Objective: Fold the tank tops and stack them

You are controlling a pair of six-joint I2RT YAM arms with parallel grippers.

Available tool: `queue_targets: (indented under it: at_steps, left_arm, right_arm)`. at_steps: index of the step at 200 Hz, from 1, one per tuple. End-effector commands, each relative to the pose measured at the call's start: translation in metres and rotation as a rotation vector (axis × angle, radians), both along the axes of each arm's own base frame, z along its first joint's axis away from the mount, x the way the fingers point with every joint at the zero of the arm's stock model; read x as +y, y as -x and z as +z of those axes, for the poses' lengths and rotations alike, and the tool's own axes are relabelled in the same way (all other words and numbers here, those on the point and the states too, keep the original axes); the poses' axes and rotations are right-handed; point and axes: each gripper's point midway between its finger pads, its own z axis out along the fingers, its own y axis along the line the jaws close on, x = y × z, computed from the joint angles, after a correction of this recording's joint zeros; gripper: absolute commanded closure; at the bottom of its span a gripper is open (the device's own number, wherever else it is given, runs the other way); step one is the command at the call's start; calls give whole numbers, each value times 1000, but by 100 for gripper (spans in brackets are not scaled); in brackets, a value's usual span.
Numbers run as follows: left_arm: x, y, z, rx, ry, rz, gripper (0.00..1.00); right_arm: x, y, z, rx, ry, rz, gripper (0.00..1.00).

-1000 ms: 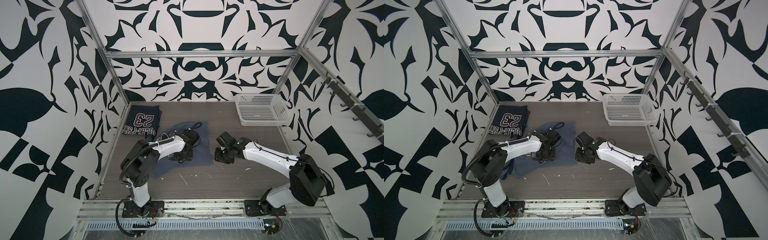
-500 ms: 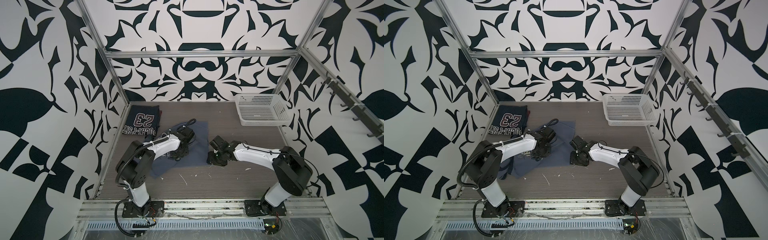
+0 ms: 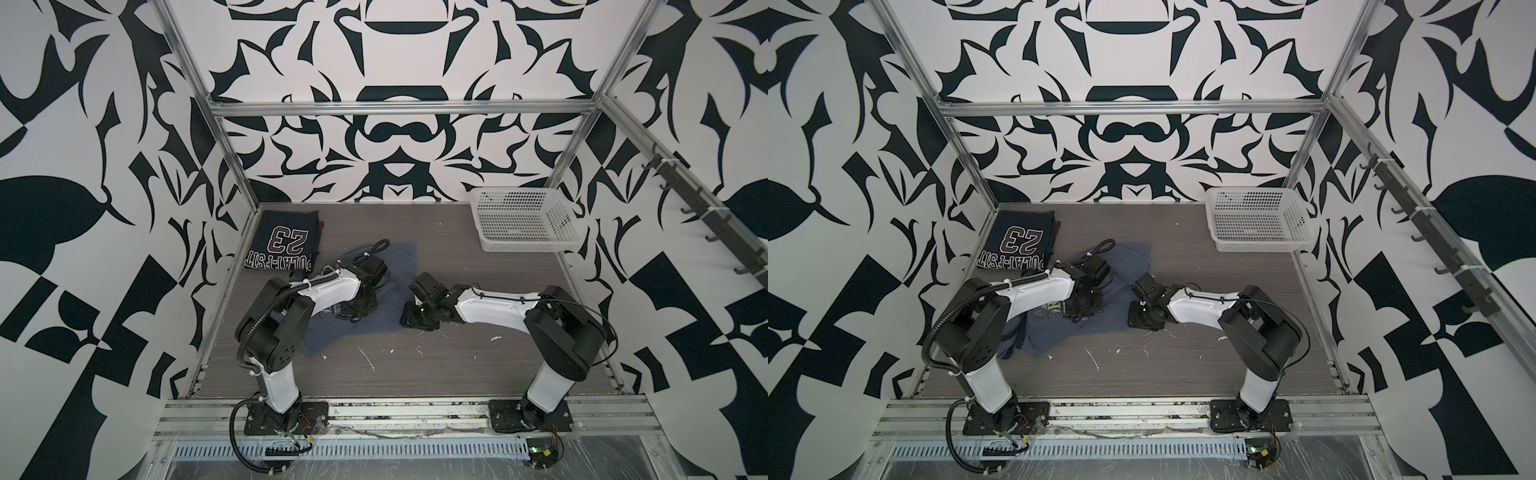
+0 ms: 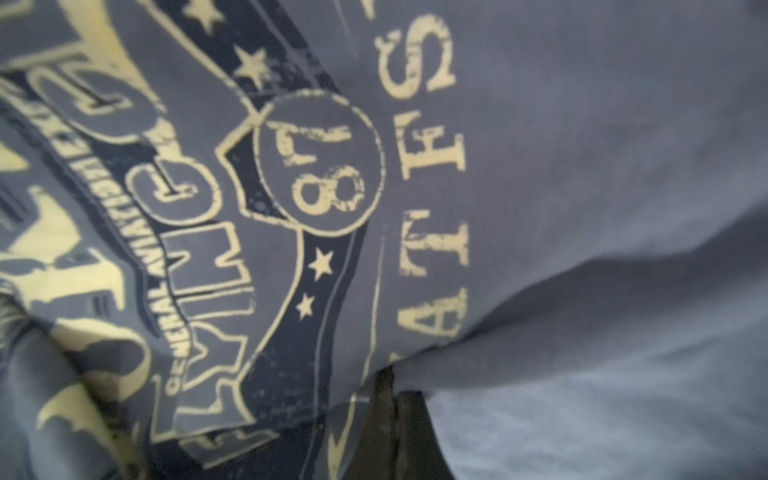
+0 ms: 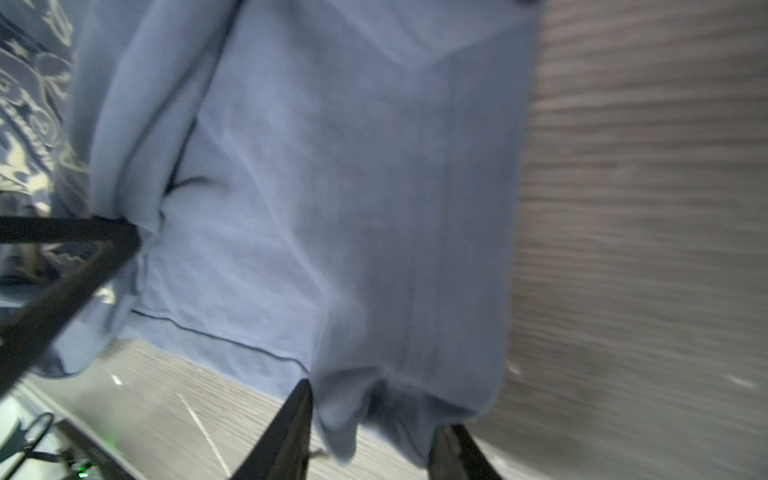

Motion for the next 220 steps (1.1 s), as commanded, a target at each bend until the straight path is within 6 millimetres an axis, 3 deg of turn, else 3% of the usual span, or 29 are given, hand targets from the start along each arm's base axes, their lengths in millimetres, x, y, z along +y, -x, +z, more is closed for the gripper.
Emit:
queue_targets:
  at_steps: [1,17,48,76,91,112,142,173,188,210,220]
  left_arm:
    - [5,24,-28,105,-7,8,100]
    - [6,27,-28,106,-5,9,100]
    - [6,25,-23,88,-2,11,100]
    - [3,16,-9,40,13,6,100]
    - [-2,8,7,-4,40,-2,99]
    - [-18,-8,37,-77,107,-24,98]
    - [-57,-27,75,-158,186,-104,95]
    - [-77,-49,90,-182,192,-127,92]
    - [-73,-60,82,-162,123,-124,85]
    - [-71,-55,83,-119,39,-157,53]
    - [-71,-44,90,-138,42,-167,44]
  right_arm:
    - [1,7,-20,61,37,-10,64]
    - [3,1,-20,48,45,-16,72]
    - [1,-4,-20,30,81,-16,100]
    - [-9,-4,2,-16,98,-18,100]
    - [-25,-1,24,-61,120,-33,100]
    - [-63,7,57,-145,186,-79,100]
    - [-117,24,100,-241,245,-167,100]
    - [-157,34,154,-357,242,-259,100]
    - [-165,32,173,-399,243,-272,100]
    - [-165,27,183,-419,259,-263,100]
    - [-165,24,183,-423,268,-262,100]
